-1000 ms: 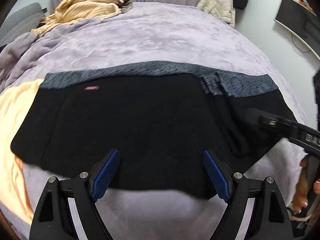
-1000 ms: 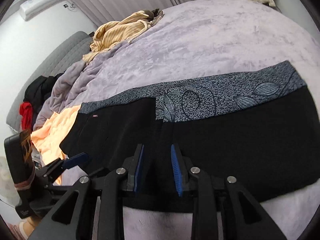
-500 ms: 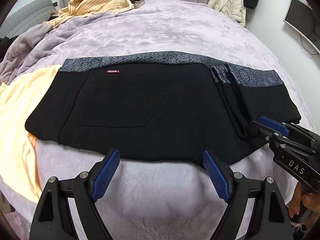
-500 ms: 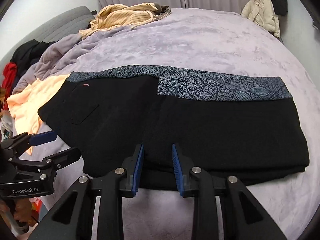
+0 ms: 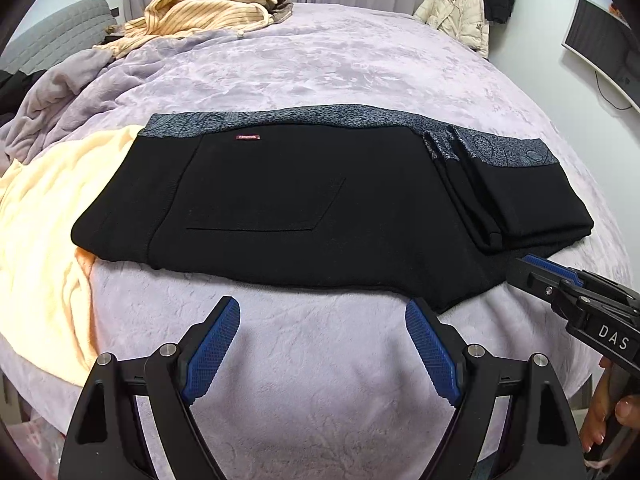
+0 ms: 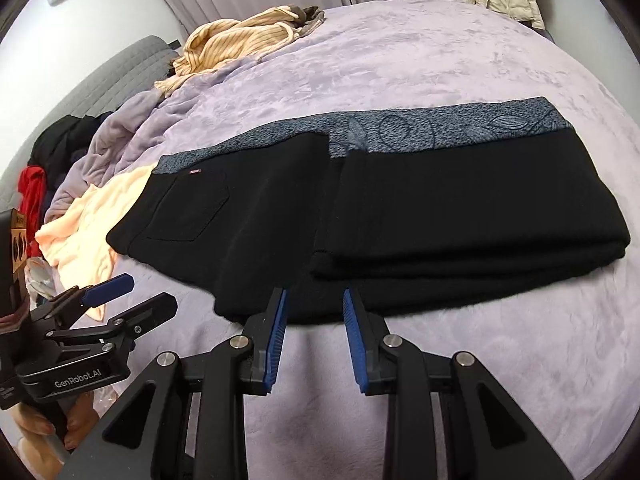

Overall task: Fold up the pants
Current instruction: 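Open both grippers and move them back from the folded trousers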

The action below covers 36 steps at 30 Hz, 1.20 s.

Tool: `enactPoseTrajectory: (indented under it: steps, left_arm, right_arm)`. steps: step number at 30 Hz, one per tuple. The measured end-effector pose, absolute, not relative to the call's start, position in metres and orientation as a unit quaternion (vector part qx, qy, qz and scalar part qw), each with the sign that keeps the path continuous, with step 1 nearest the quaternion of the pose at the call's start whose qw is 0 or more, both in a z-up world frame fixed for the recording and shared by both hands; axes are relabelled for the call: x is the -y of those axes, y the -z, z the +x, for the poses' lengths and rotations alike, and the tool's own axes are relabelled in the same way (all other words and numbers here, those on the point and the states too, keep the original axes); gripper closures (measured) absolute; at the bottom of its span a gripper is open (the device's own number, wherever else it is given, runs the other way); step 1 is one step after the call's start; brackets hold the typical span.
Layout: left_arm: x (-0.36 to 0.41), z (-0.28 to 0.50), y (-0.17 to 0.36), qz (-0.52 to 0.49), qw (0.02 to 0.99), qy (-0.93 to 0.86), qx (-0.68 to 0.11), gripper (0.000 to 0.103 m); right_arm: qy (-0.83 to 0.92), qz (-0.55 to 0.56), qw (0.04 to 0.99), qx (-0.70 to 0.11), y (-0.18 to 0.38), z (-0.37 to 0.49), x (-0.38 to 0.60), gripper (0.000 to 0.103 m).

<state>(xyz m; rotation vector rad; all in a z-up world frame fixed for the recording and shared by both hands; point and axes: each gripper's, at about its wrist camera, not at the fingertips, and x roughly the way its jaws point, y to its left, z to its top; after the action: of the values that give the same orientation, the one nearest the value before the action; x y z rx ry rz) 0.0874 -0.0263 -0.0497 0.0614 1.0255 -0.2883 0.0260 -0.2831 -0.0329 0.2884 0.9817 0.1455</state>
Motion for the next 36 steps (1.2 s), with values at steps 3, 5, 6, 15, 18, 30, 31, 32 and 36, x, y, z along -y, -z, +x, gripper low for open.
enactPoseTrajectory:
  steps: [3, 5, 6, 15, 18, 30, 31, 32, 36]
  left_arm:
    - [0.015, 0.085, 0.05, 0.024, 0.862, 0.131, -0.489, 0.017]
    - [0.007, 0.086, 0.052, 0.021, 0.862, 0.126, -0.491, 0.017]
    - [0.003, 0.086, 0.053, 0.018, 0.861, 0.124, -0.492, 0.017]
    - [-0.032, 0.086, 0.054, -0.037, 0.861, 0.137, -0.488, 0.0]
    - [-0.043, 0.089, 0.054, -0.044, 0.866, 0.124, -0.482, 0.0]
    - [-0.076, 0.107, 0.096, -0.069, 0.843, 0.09, -0.526, 0.0]
    - [-0.074, 0.105, 0.096, -0.061, 0.844, 0.094, -0.525, 0.0]
    - [-0.073, 0.104, 0.096, -0.052, 0.845, 0.099, -0.523, 0.0]
    - [-0.088, 0.102, 0.09, -0.103, 0.85, 0.129, -0.5, 0.0]
  right_arm:
    - [-0.071, 0.13, 0.871, -0.468, 0.03, 0.023, 0.272, 0.067]
    - [-0.069, 0.128, 0.873, -0.466, 0.028, 0.023, 0.267, 0.064]
    - [-0.069, 0.128, 0.873, -0.465, 0.027, 0.024, 0.265, 0.062]
    - [-0.066, 0.118, 0.872, -0.47, 0.022, 0.037, 0.246, 0.051]
    - [-0.068, 0.108, 0.869, -0.477, 0.024, 0.041, 0.238, 0.05]
    - [-0.057, 0.112, 0.862, -0.49, 0.042, 0.056, 0.237, 0.044]
    - [-0.059, 0.107, 0.862, -0.491, 0.043, 0.056, 0.236, 0.043]
    - [-0.058, 0.102, 0.863, -0.491, 0.044, 0.056, 0.235, 0.043]
    - [-0.058, 0.097, 0.864, -0.491, 0.047, 0.056, 0.232, 0.04]
